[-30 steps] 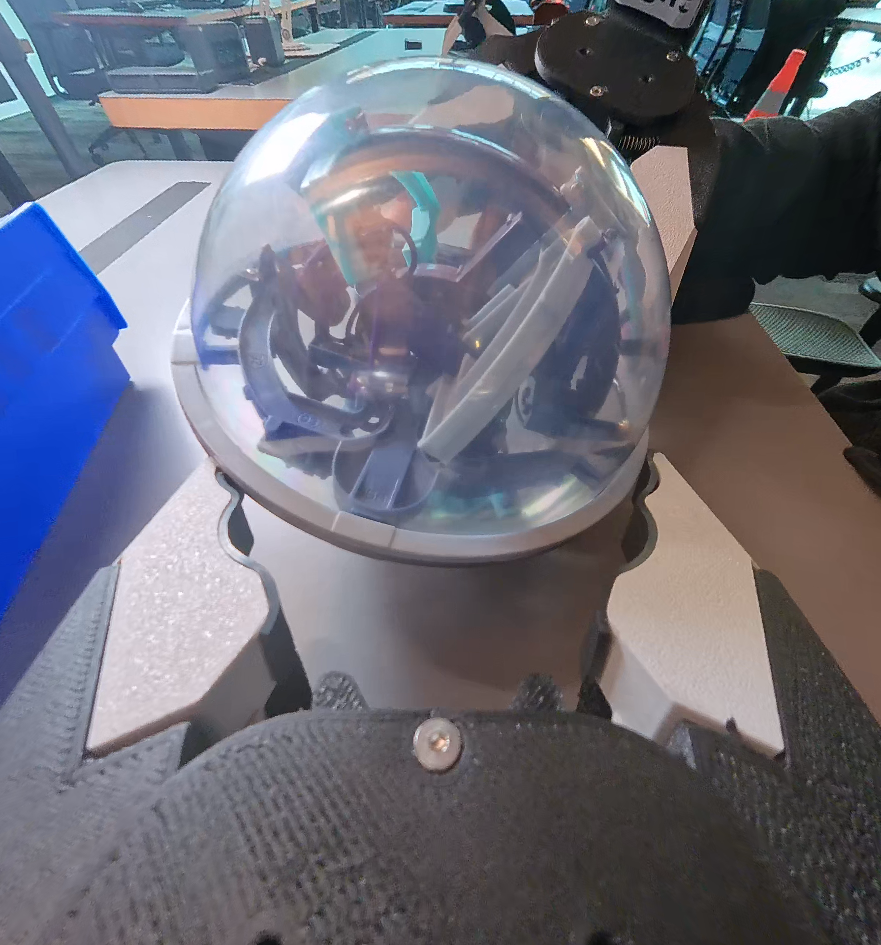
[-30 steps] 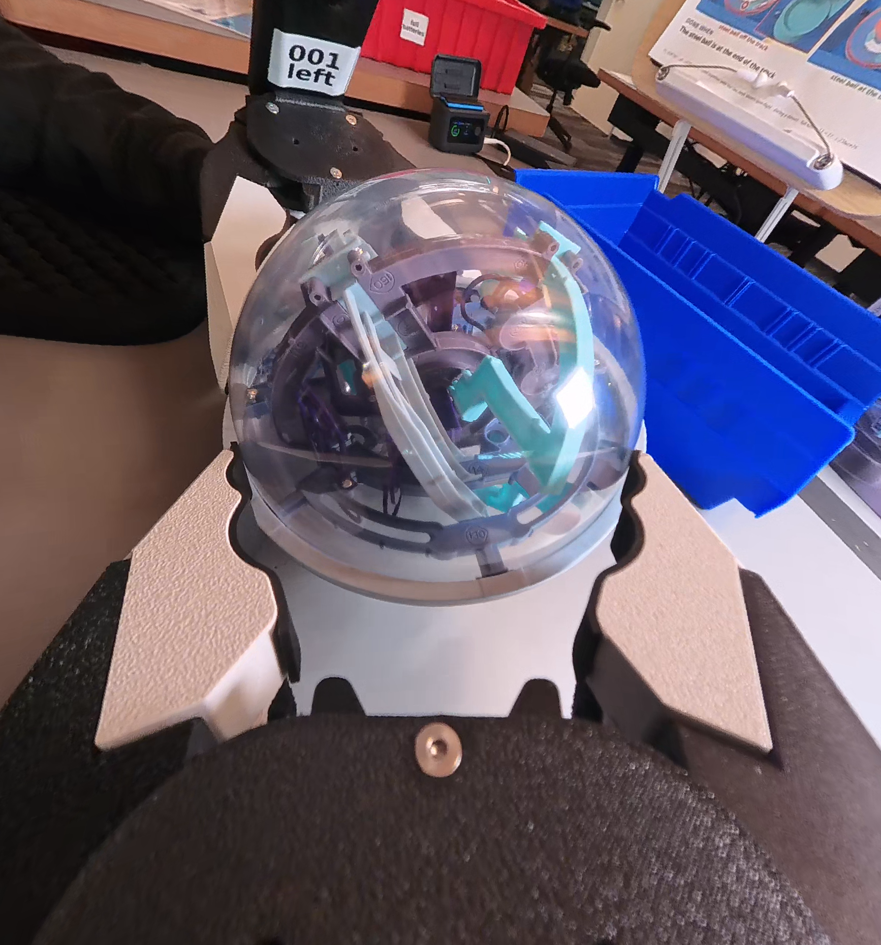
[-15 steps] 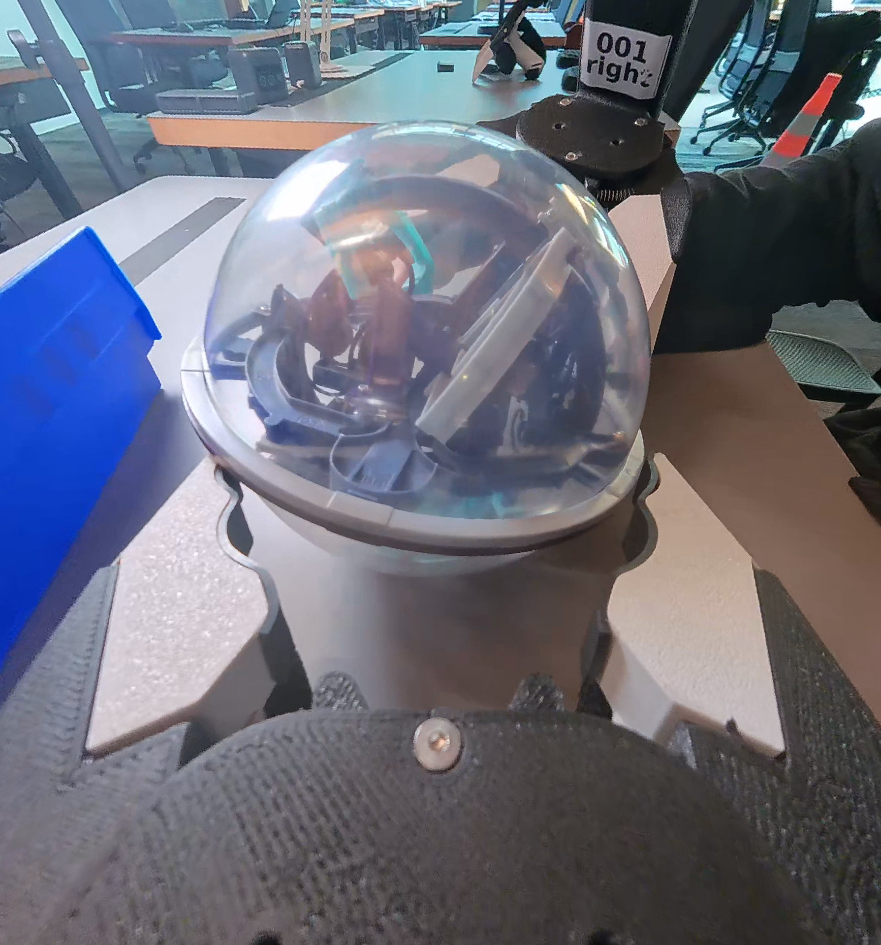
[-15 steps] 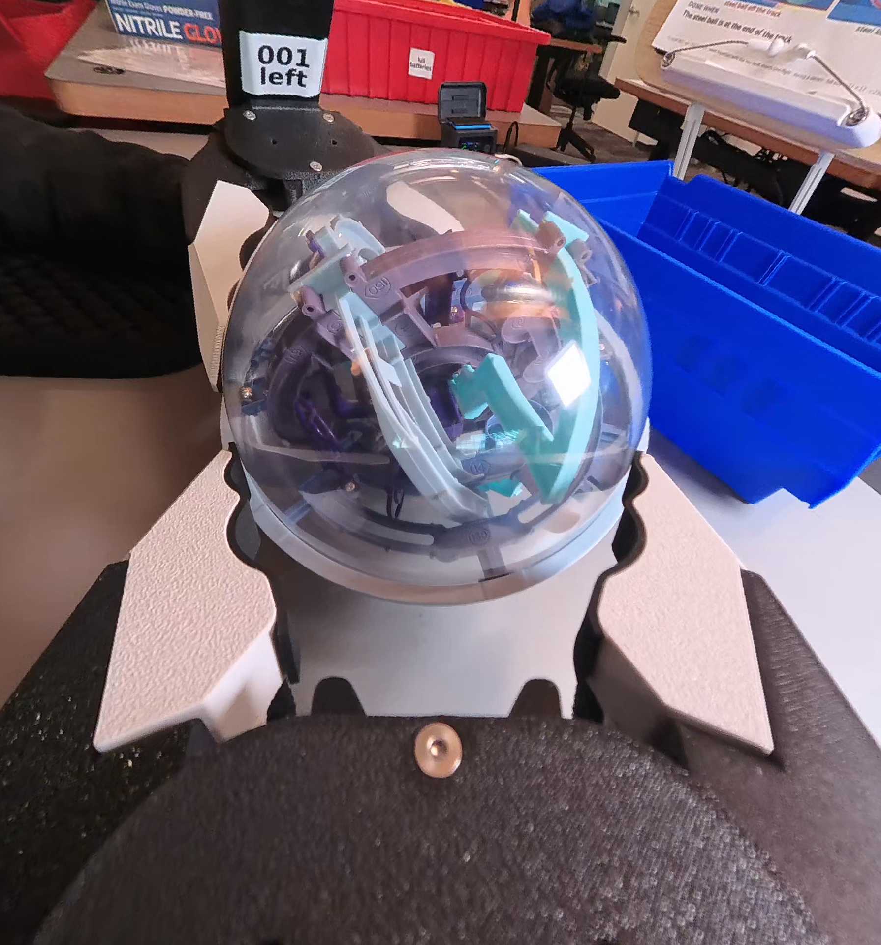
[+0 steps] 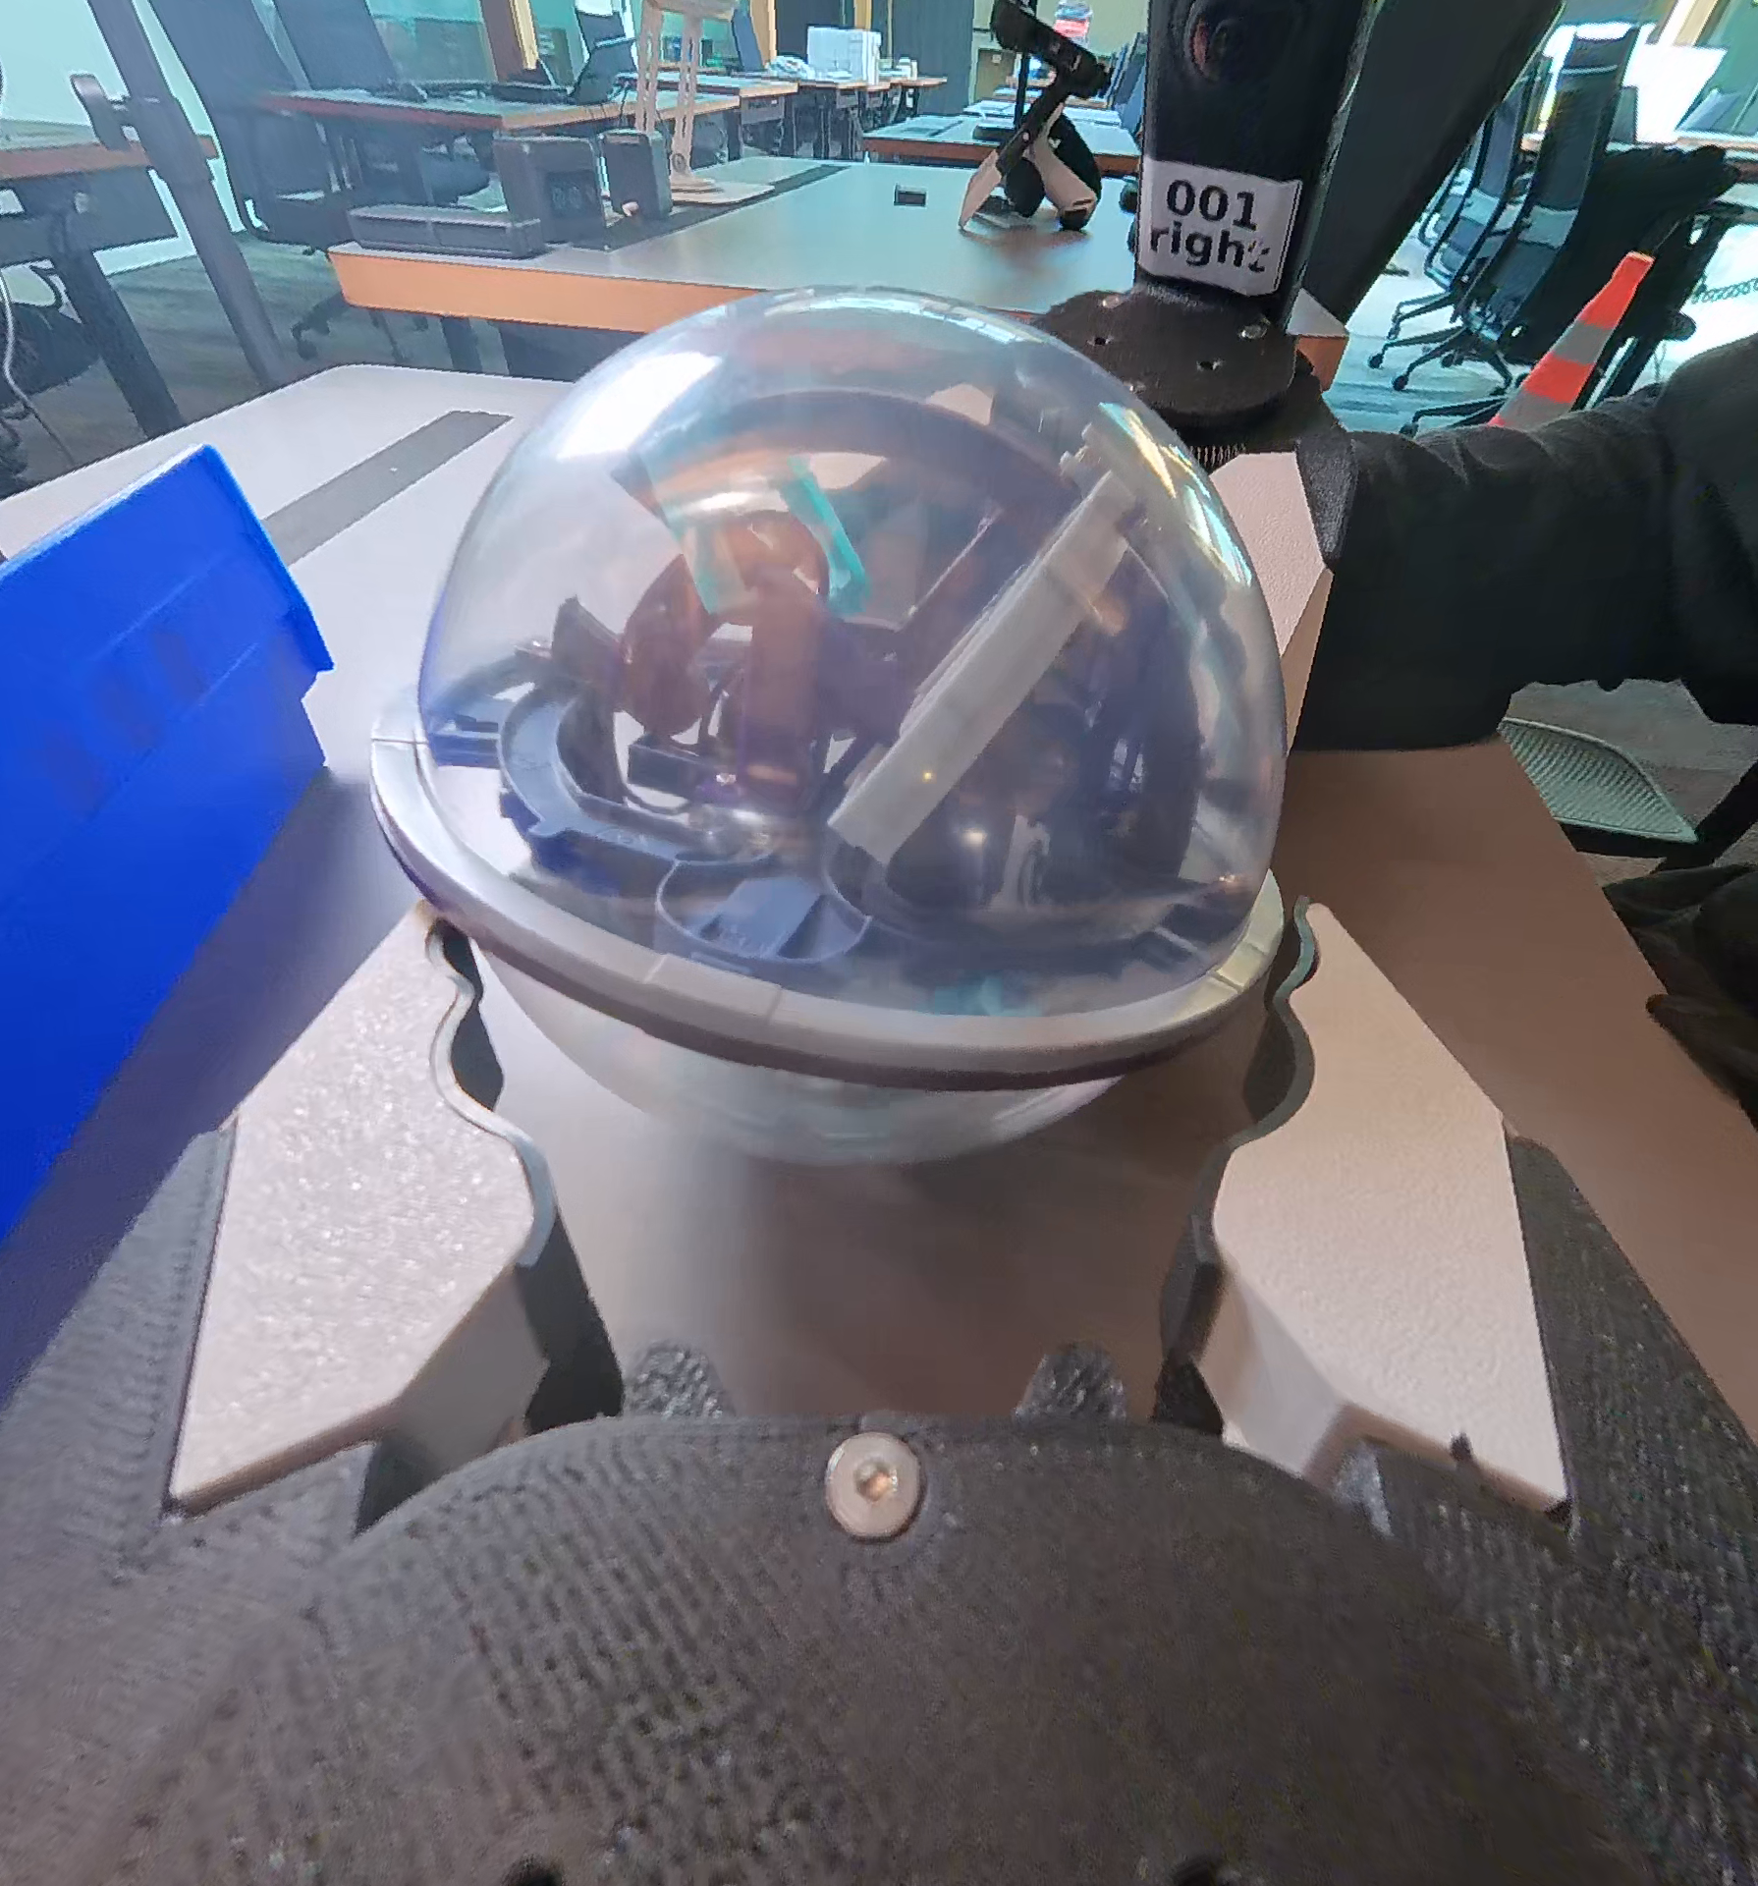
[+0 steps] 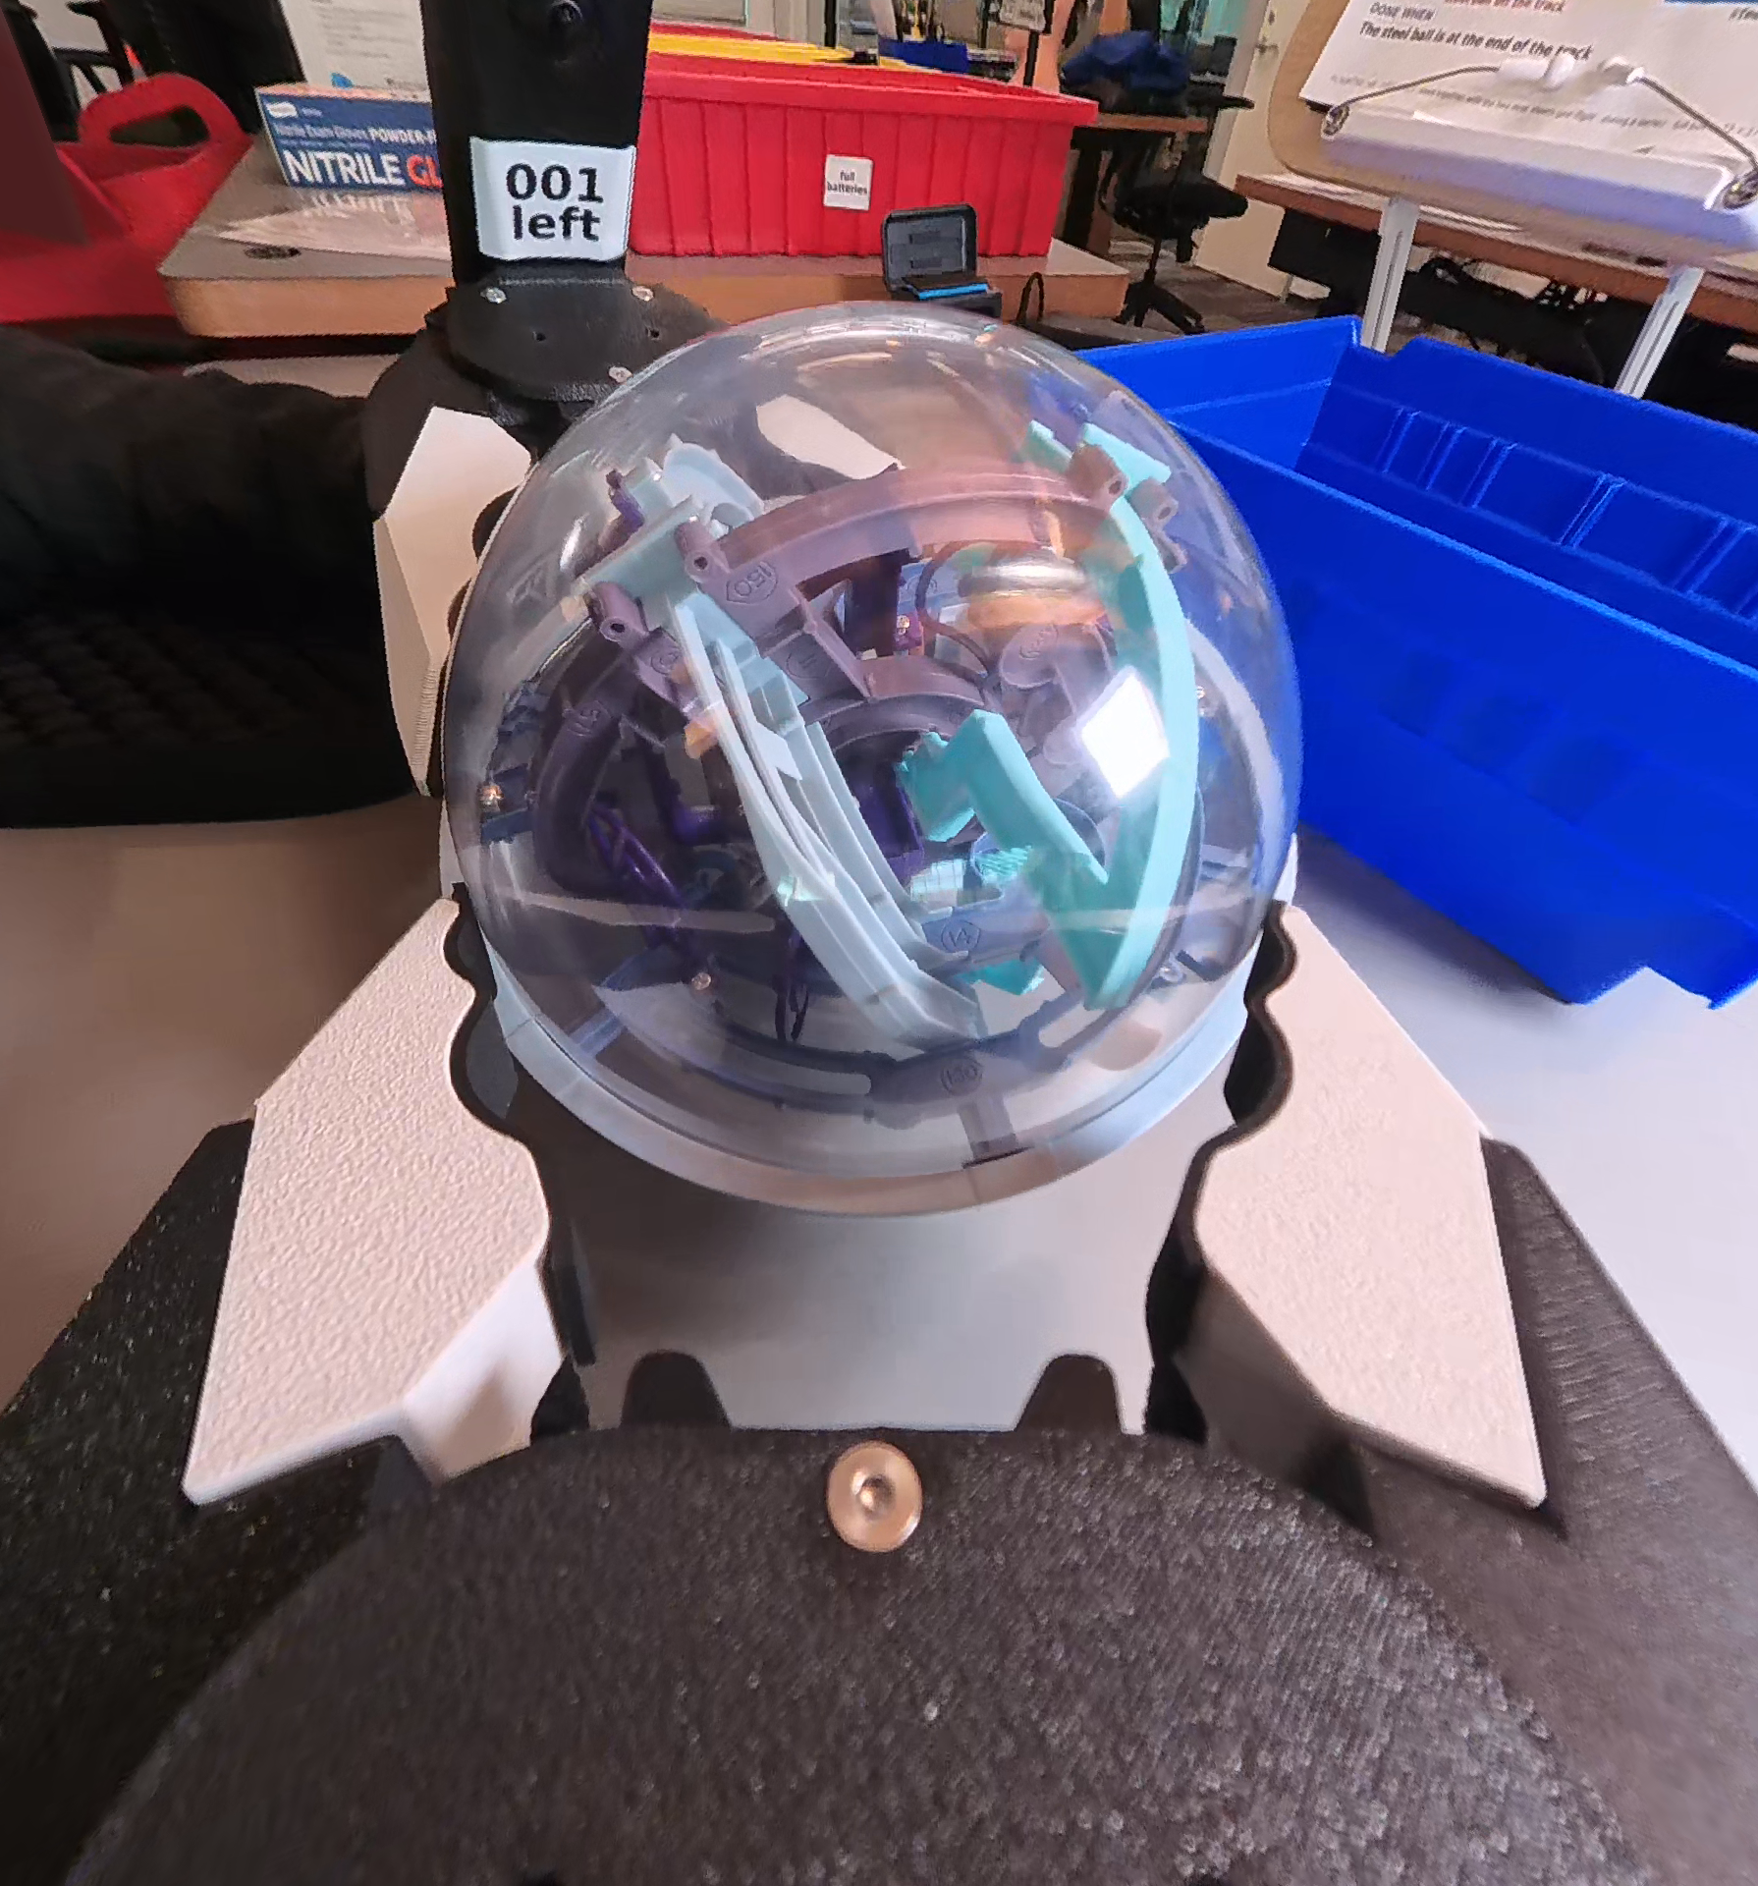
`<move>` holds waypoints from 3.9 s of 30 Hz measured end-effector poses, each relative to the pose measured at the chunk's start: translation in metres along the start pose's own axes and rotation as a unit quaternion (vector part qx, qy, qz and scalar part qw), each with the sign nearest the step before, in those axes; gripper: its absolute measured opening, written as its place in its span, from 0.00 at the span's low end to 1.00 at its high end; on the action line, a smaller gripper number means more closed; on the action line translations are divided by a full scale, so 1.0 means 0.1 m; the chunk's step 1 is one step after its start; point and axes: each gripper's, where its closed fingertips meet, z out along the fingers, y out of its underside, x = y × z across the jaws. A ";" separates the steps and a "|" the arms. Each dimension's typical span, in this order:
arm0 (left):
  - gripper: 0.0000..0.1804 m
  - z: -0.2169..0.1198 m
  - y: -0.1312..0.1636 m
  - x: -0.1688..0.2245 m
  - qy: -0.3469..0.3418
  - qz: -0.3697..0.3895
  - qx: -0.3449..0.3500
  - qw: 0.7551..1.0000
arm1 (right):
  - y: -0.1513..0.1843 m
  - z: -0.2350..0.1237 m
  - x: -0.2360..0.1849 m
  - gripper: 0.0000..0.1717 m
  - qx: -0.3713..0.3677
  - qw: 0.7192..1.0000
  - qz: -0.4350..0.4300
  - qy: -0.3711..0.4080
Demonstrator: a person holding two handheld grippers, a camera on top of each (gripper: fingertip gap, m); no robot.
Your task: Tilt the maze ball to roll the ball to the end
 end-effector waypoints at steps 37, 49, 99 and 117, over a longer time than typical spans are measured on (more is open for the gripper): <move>0.82 -0.03 -0.02 -0.01 0.016 -0.024 0.026 0.999 | -0.01 0.02 -0.01 0.82 0.002 0.999 0.033 0.001; 0.82 0.01 0.04 -0.01 0.027 -0.035 0.010 0.999 | -0.06 -0.03 0.01 0.82 0.004 1.000 0.020 0.008; 0.79 -0.05 0.00 -0.06 0.015 -0.065 0.028 0.997 | 0.03 -0.23 -0.01 0.79 -0.017 0.995 -0.072 0.060; 0.84 -0.18 -0.22 -0.04 0.031 -0.025 0.100 0.994 | 0.17 -0.12 0.07 0.71 -0.044 0.981 -0.173 0.080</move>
